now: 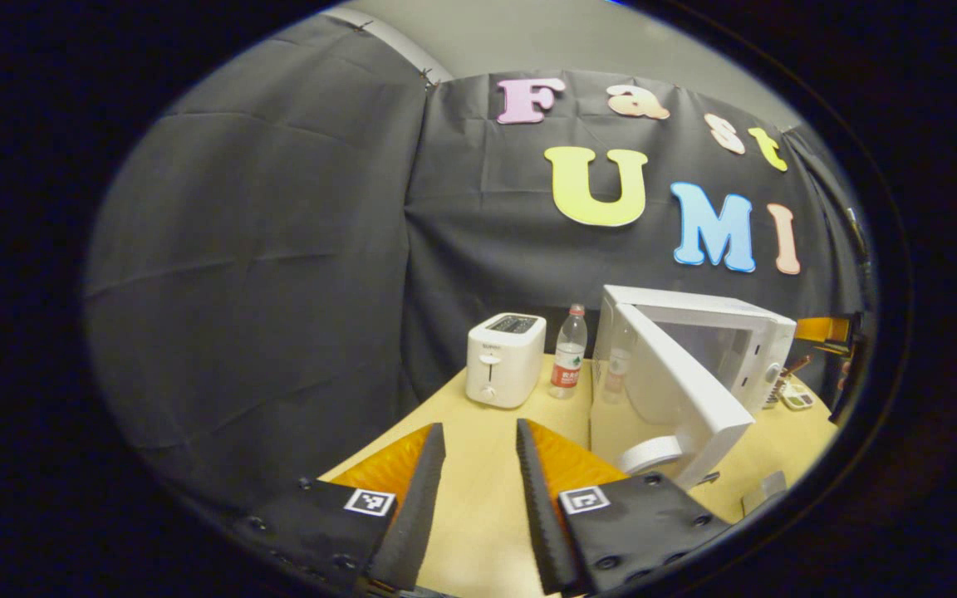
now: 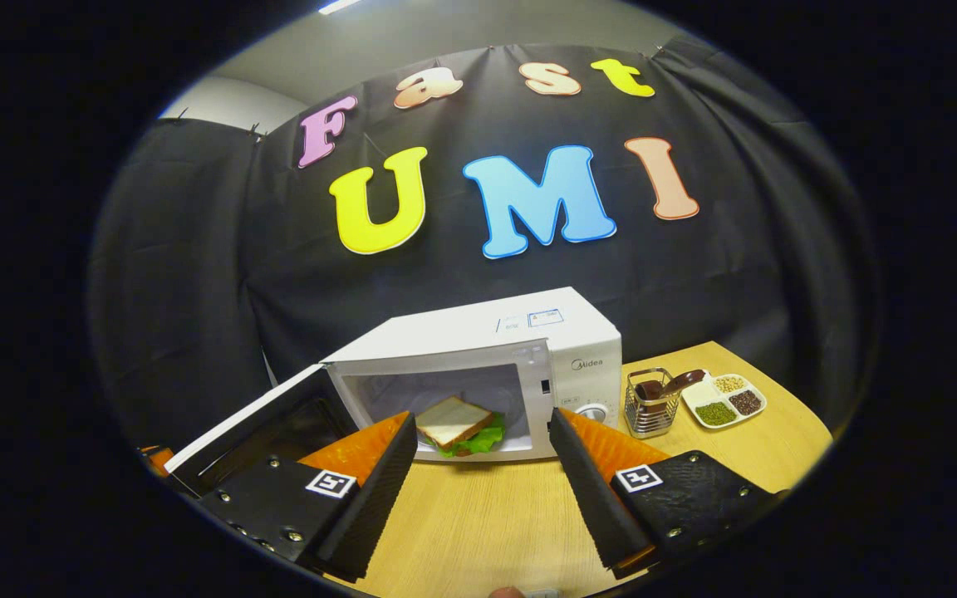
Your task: Open the microwave oven with the left hand, put the food in, and close the microwave oven.
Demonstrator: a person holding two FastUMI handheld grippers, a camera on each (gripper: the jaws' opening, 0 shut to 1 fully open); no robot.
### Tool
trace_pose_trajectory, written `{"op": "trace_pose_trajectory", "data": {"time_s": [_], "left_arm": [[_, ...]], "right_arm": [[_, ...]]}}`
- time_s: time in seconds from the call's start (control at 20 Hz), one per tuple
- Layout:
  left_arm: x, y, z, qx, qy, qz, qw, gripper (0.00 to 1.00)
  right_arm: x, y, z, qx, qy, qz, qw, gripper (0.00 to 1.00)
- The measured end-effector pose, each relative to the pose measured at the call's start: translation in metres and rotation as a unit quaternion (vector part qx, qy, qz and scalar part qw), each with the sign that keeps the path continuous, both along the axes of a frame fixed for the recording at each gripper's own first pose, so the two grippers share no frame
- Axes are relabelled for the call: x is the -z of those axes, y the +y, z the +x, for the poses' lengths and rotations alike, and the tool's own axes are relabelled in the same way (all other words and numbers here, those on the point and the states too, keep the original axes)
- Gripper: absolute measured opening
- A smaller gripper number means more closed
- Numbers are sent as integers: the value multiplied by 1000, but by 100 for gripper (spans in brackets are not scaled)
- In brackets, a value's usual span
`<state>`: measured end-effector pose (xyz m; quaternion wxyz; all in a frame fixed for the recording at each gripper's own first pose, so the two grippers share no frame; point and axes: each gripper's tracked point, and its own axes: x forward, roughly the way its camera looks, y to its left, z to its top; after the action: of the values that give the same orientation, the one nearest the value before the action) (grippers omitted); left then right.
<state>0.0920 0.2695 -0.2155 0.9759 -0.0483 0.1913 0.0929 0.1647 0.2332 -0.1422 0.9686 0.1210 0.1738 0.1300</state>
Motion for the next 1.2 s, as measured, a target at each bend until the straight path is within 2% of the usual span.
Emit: {"op": "trace_pose_trajectory", "data": {"time_s": [0.05, 0.2, 0.25, 0.3, 0.35, 0.4, 0.5, 0.55, 0.6, 0.8, 0.85, 1.1, 1.2], "left_arm": [[2, -6, 0, 4, 3, -2, 1000, 43], [5, -31, -2, 29, 7, -9, 1000, 41], [5, -38, -2, 34, 9, -7, 999, 30], [9, -43, -3, 33, 10, -3, 999, 27], [7, -41, -1, 18, 13, 5, 1000, 17], [13, -47, -1, 26, 13, -5, 1000, 7], [14, -65, -5, 31, 15, -16, 999, 8], [13, -69, -5, 33, 15, -9, 999, 4], [13, -72, -5, 36, 15, -7, 999, 11], [10, -94, -6, 44, 17, -3, 999, 4], [9, -100, -6, 45, 17, -1, 999, 7], [9, -141, -8, 52, 26, 9, 998, 4], [8, -159, -8, 59, 28, 14, 998, 7]], "right_arm": [[-6, -6, -5, -1, -4, -1, 1000, 98], [-18, -26, -19, -1, -21, -21, 1000, 98], [-18, -31, -24, -2, -25, -30, 999, 98], [-20, -37, -30, -5, -28, -38, 999, 98], [-21, -44, -35, -5, -30, -44, 999, 98], [-28, -47, -44, -5, -30, -46, 998, 98], [-28, -57, -53, -3, -27, -39, 999, 98], [-28, -65, -56, 0, -27, -37, 999, 98], [-29, -72, -58, 3, -28, -36, 999, 98], [-25, -98, -77, 1, -24, -43, 999, 98], [-26, -105, -80, 0, -24, -45, 999, 98], [-25, -139, -94, -3, -23, -43, 999, 98], [-27, -153, -98, -3, -24, -37, 999, 98]]}}
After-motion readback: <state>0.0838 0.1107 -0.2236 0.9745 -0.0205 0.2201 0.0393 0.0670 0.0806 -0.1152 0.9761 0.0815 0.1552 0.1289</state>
